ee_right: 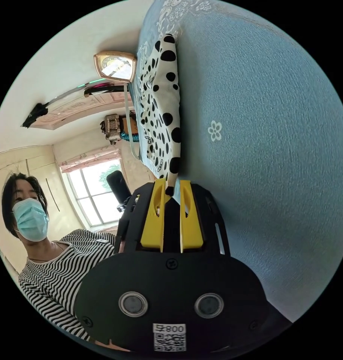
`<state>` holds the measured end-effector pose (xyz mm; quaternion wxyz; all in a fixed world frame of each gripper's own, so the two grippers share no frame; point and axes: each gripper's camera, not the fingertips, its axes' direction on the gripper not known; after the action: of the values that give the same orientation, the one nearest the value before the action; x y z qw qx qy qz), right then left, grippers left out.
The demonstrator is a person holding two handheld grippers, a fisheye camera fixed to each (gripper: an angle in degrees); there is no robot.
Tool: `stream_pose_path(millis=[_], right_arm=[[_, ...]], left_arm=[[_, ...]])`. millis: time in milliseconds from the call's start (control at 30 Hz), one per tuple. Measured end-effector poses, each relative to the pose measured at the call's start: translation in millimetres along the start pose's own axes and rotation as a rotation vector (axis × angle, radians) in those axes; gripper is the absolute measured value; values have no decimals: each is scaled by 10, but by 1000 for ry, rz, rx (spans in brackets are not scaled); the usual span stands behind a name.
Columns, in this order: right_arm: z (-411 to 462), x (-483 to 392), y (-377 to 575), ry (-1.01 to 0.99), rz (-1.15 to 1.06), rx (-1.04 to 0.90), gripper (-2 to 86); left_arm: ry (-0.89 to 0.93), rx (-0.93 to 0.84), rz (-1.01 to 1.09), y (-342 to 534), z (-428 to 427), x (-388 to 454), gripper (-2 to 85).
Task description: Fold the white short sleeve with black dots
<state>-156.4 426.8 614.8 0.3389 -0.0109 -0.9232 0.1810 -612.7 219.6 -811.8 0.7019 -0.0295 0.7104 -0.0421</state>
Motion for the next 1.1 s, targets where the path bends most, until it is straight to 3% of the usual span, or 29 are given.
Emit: stream_pose_path(millis=[233,433,500,800,1100], right_arm=[[103,-499,44,-21,-13,-13,29],[-19,-1179,117,-95,-75,11,21],[-30,-1443,125,-125,-104,17,19],[5,-2533,137,-149,-194,28,18],[127,-3293,285,-167,-205,44,17]], left_arm=[[46,59,-38,18,-443,-276,24],[187,277,-256,389,-1230,-1025,60],[321,375,-374,559,-1407,-1427,77],[573,702,-571,758,-1732,-2354,100],[529,742,-632,491,-1771,-2726,97]])
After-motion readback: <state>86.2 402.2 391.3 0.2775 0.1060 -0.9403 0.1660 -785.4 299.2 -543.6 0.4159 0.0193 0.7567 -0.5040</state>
